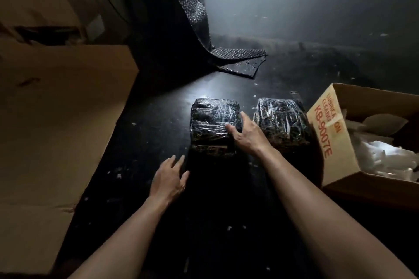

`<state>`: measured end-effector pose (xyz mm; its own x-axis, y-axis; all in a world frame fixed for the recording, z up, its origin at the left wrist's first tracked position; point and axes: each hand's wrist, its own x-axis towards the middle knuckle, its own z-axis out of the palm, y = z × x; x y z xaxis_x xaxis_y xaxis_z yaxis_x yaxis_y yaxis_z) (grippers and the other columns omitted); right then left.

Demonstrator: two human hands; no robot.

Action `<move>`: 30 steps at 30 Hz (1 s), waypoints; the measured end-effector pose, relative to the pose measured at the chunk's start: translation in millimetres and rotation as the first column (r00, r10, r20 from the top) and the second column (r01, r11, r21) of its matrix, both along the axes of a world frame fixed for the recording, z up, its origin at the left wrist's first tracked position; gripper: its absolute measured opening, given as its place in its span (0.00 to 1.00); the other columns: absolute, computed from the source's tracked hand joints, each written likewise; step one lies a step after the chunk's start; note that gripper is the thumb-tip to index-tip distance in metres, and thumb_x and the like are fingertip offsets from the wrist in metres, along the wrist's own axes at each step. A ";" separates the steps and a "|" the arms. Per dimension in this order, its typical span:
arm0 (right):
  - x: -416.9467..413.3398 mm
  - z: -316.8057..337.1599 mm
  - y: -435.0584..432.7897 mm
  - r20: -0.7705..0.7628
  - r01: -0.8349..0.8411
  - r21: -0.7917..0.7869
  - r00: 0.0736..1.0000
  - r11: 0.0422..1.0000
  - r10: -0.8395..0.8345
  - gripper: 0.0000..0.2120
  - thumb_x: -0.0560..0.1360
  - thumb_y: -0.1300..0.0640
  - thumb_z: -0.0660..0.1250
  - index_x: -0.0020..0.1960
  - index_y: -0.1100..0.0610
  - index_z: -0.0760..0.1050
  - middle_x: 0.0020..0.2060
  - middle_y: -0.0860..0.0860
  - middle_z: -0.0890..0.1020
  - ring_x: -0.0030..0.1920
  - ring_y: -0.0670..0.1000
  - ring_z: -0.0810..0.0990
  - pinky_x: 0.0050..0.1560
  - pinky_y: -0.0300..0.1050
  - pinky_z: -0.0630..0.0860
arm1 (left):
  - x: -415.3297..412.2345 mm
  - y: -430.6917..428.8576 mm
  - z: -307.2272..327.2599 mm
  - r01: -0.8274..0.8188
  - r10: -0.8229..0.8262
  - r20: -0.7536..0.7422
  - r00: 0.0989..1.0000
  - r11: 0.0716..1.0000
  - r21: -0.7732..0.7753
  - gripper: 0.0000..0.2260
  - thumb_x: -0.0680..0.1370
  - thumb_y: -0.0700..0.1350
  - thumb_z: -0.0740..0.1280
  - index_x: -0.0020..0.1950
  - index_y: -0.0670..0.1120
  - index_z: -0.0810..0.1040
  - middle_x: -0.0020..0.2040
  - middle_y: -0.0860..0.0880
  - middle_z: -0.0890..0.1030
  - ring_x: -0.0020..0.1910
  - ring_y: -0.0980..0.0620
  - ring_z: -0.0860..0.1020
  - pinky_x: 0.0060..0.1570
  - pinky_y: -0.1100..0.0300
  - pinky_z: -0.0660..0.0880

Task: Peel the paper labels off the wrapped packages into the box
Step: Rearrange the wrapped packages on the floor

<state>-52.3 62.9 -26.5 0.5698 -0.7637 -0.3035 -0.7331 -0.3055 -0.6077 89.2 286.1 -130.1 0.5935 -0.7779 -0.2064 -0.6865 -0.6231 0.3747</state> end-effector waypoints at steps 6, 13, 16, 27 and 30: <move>17.4 -29.7 -0.3 0.024 0.166 0.105 0.985 0.980 -0.170 0.44 0.77 0.33 0.61 0.82 0.52 0.44 0.80 0.57 0.59 0.78 0.59 0.61 0.76 0.54 0.59 | 38.2 3.9 -8.7 0.064 -0.061 -0.023 0.998 0.979 0.194 0.31 0.83 0.60 0.55 0.83 0.54 0.50 0.83 0.43 0.49 0.82 0.44 0.46 0.79 0.43 0.52; 20.7 -38.5 -18.2 0.142 0.282 0.370 0.925 0.885 -0.354 0.50 0.66 0.41 0.80 0.80 0.52 0.58 0.77 0.55 0.66 0.72 0.57 0.72 0.70 0.53 0.72 | 55.6 5.5 -22.5 0.117 -0.119 -0.011 0.993 0.949 0.292 0.31 0.83 0.61 0.56 0.82 0.55 0.49 0.83 0.42 0.45 0.82 0.43 0.43 0.79 0.41 0.50; 15.5 -52.7 -27.0 0.205 0.309 0.541 0.854 0.782 -0.479 0.62 0.45 0.39 0.86 0.76 0.47 0.66 0.69 0.55 0.77 0.58 0.57 0.83 0.53 0.58 0.83 | 57.0 6.9 -25.2 0.118 -0.128 0.018 0.992 0.952 0.282 0.31 0.82 0.61 0.57 0.82 0.55 0.50 0.83 0.42 0.46 0.82 0.43 0.44 0.79 0.41 0.50; -23.9 -38.0 64.2 0.339 0.240 0.721 0.696 0.650 -0.633 0.43 0.60 0.62 0.80 0.74 0.51 0.71 0.52 0.56 0.85 0.44 0.53 0.86 0.44 0.49 0.82 | 66.4 9.0 -16.2 0.094 -0.080 -0.058 0.995 0.948 0.305 0.32 0.81 0.58 0.63 0.82 0.58 0.53 0.83 0.44 0.45 0.82 0.45 0.45 0.79 0.44 0.51; -47.1 -41.8 100.3 0.332 0.272 0.690 0.704 0.671 -0.627 0.37 0.68 0.66 0.78 0.73 0.50 0.71 0.56 0.57 0.83 0.43 0.50 0.85 0.40 0.42 0.82 | 65.7 11.1 -17.6 0.102 -0.091 -0.050 0.995 0.941 0.321 0.33 0.80 0.60 0.63 0.82 0.58 0.52 0.83 0.44 0.45 0.82 0.43 0.45 0.78 0.39 0.52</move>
<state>-99.4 163.2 -68.3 0.3928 -0.7494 -0.5331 -0.2011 0.4956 -0.8449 154.9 297.2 -147.8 0.5069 -0.7194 -0.4749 -0.7398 -0.6458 0.1887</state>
